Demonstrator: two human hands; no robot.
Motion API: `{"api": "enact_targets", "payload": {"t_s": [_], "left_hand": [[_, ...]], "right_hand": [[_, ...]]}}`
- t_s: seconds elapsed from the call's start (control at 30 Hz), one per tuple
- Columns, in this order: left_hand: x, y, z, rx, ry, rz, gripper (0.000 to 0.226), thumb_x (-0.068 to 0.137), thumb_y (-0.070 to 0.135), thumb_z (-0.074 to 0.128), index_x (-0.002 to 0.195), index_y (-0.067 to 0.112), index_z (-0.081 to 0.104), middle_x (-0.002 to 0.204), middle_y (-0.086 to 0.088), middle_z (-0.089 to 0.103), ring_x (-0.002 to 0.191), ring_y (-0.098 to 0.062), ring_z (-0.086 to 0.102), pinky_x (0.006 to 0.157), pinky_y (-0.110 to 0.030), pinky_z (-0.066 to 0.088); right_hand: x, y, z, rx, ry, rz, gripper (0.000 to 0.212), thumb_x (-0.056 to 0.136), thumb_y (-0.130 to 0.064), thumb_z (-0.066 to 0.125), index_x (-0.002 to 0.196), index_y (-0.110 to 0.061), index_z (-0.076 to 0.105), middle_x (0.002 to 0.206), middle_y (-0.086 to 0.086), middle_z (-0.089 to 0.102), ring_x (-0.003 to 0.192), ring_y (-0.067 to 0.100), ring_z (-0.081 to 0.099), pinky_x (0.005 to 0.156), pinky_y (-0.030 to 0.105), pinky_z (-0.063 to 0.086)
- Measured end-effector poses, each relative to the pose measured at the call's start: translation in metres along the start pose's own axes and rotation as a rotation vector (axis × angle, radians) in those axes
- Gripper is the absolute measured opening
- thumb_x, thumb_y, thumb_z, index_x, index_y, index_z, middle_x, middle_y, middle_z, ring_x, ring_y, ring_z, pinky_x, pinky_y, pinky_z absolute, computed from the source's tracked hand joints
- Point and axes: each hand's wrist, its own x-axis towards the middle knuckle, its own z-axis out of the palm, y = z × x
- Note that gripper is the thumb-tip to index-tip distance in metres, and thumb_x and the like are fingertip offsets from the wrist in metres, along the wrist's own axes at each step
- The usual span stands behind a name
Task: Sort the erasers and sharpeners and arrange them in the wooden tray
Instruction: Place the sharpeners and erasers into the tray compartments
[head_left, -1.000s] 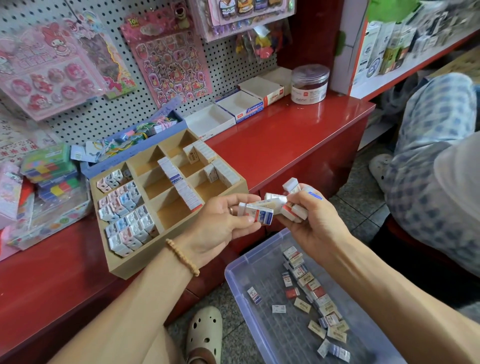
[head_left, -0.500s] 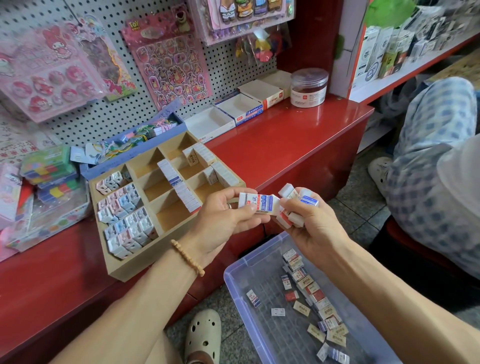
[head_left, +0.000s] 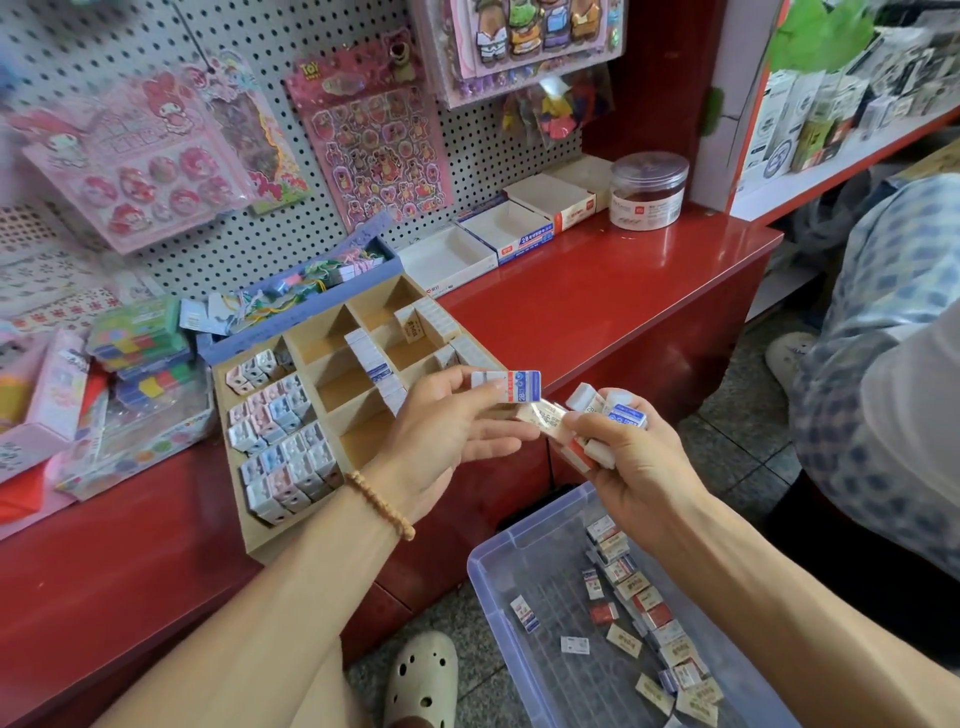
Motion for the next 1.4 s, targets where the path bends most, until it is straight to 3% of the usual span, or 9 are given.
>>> {"api": "enact_targets", "payload": {"t_s": [0.33, 0.5, 0.67, 0.83, 1.0, 1.2, 1.33, 1.4], "left_hand": [[0.024, 0.027, -0.085, 0.398, 0.403, 0.163, 0.006, 0.091, 0.009, 0.067, 0.096, 0.011, 0.068, 0.092, -0.010, 0.073, 0.070, -0.013, 0.069, 0.057, -0.020, 0.056], [0.042, 0.033, -0.134, 0.673, 0.590, 0.170, 0.019, 0.084, 0.007, 0.075, 0.086, 0.018, 0.060, 0.084, -0.004, 0.069, 0.079, -0.023, 0.071, 0.071, -0.036, 0.059], [0.064, 0.031, -0.158, 1.050, 0.562, 0.138, 0.018, 0.079, 0.016, 0.080, 0.084, 0.021, 0.063, 0.075, 0.005, 0.062, 0.079, -0.020, 0.062, 0.077, -0.034, 0.054], [0.073, 0.038, -0.158, 0.967, 0.541, 0.249, 0.020, 0.078, 0.012, 0.078, 0.077, 0.024, 0.063, 0.073, 0.004, 0.065, 0.075, -0.017, 0.066, 0.073, -0.030, 0.054], [0.075, 0.035, -0.160, 0.990, 0.338, 0.219, 0.018, 0.076, 0.009, 0.079, 0.081, 0.021, 0.065, 0.079, -0.004, 0.069, 0.076, -0.026, 0.071, 0.073, -0.041, 0.060], [0.089, 0.019, -0.155, 1.125, 0.298, 0.244, 0.017, 0.080, 0.017, 0.078, 0.079, 0.026, 0.063, 0.079, 0.008, 0.070, 0.076, -0.015, 0.070, 0.075, -0.042, 0.060], [0.093, 0.010, -0.145, 1.162, 0.362, 0.296, 0.014, 0.078, 0.015, 0.078, 0.080, 0.024, 0.068, 0.079, 0.012, 0.067, 0.076, -0.005, 0.065, 0.072, -0.025, 0.056], [0.093, 0.006, -0.142, 1.059, 0.405, 0.326, 0.006, 0.082, 0.016, 0.074, 0.078, 0.018, 0.071, 0.075, 0.010, 0.068, 0.071, -0.006, 0.067, 0.066, -0.019, 0.054]], "right_hand": [[0.008, -0.001, 0.006, 0.049, -0.012, 0.034, 0.032, 0.083, 0.010, 0.069, 0.108, -0.008, 0.058, 0.108, 0.024, 0.069, 0.082, 0.025, 0.075, 0.061, 0.028, 0.059], [0.011, 0.003, 0.009, 0.063, -0.053, 0.071, 0.033, 0.082, 0.007, 0.069, 0.110, -0.007, 0.058, 0.110, 0.025, 0.070, 0.087, 0.027, 0.075, 0.064, 0.028, 0.060], [0.017, 0.007, 0.013, 0.045, -0.078, 0.090, 0.033, 0.082, 0.005, 0.069, 0.111, -0.006, 0.058, 0.111, 0.026, 0.070, 0.089, 0.026, 0.075, 0.065, 0.028, 0.061], [0.028, 0.008, 0.013, 0.012, -0.072, 0.085, 0.045, 0.069, 0.000, 0.074, 0.111, -0.007, 0.059, 0.109, 0.025, 0.071, 0.089, 0.026, 0.074, 0.068, 0.029, 0.061], [0.031, 0.014, 0.012, -0.018, -0.057, 0.094, 0.057, 0.063, -0.004, 0.076, 0.117, -0.007, 0.059, 0.109, 0.023, 0.071, 0.087, 0.025, 0.074, 0.072, 0.029, 0.062], [0.029, 0.018, 0.011, -0.019, -0.052, 0.100, 0.056, 0.066, -0.003, 0.076, 0.119, -0.006, 0.059, 0.108, 0.024, 0.071, 0.092, 0.027, 0.074, 0.069, 0.029, 0.062], [0.030, 0.019, 0.007, -0.029, -0.024, 0.096, 0.038, 0.080, 0.004, 0.071, 0.115, -0.006, 0.059, 0.106, 0.023, 0.072, 0.089, 0.027, 0.074, 0.071, 0.031, 0.062], [0.031, 0.019, 0.006, -0.033, -0.025, 0.094, 0.036, 0.081, 0.004, 0.070, 0.114, -0.006, 0.059, 0.104, 0.023, 0.072, 0.086, 0.027, 0.075, 0.071, 0.031, 0.062]]}}
